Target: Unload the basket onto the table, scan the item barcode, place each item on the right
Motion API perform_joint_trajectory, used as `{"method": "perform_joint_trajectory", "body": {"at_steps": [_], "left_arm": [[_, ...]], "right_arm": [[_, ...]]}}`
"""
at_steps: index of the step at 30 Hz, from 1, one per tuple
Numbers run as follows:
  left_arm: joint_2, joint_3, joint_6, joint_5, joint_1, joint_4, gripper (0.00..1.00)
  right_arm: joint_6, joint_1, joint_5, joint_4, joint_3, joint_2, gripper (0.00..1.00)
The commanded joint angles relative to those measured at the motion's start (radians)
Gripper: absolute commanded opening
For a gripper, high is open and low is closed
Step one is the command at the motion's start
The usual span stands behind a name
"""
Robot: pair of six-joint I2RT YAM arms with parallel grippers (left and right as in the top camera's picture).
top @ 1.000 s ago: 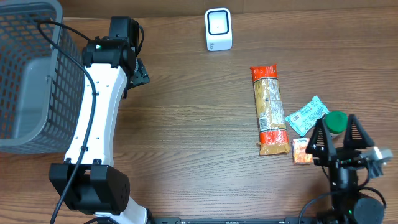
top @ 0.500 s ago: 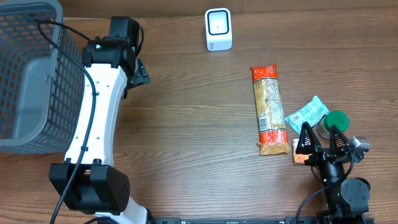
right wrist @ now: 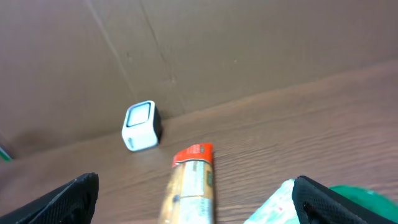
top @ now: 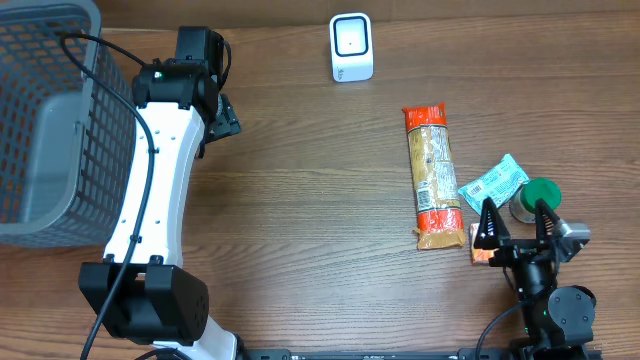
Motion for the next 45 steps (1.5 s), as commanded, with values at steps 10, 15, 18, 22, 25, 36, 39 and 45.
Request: {"method": "perform_joint_trajectory", "body": {"at_steps": [10, 15, 18, 22, 25, 36, 39, 45], "left_arm": [[-0.007, 0.013, -0.003, 0.001, -0.008, 0.001, 1.00], [-0.007, 0.013, -0.003, 0.001, -0.008, 0.001, 1.00], [-0.007, 0.013, -0.003, 0.001, -0.008, 0.001, 1.00], [-0.007, 0.013, -0.003, 0.001, -0.008, 0.001, 1.00], [-0.007, 0.013, -0.003, 0.001, -0.008, 0.001, 1.00], [-0.007, 0.013, -0.003, 0.001, -0.008, 0.001, 1.00], [-0.007, 0.013, -0.003, 0.001, -0.008, 0.001, 1.00], [-0.117, 0.013, -0.003, 0.001, -0.008, 0.001, 1.00]], "right_arm": [[-0.109, -0.005, -0.017, -0.004, -0.011, -0.010, 1.00], [-0.109, -0.005, -0.017, -0.004, -0.011, -0.010, 1.00], [-0.109, -0.005, -0.017, -0.004, -0.011, -0.010, 1.00], [-0.109, -0.005, -0.017, -0.004, -0.011, -0.010, 1.00], [-0.109, -0.005, -0.017, -0.004, -0.011, -0.010, 1.00], [-0.109, -0.005, -0.017, -0.004, -0.011, -0.010, 1.00], [-0.109, -0.005, -0.017, -0.004, -0.011, -0.010, 1.00], [-0.109, -0.005, -0.017, -0.004, -0.011, -0.010, 1.00]]}}
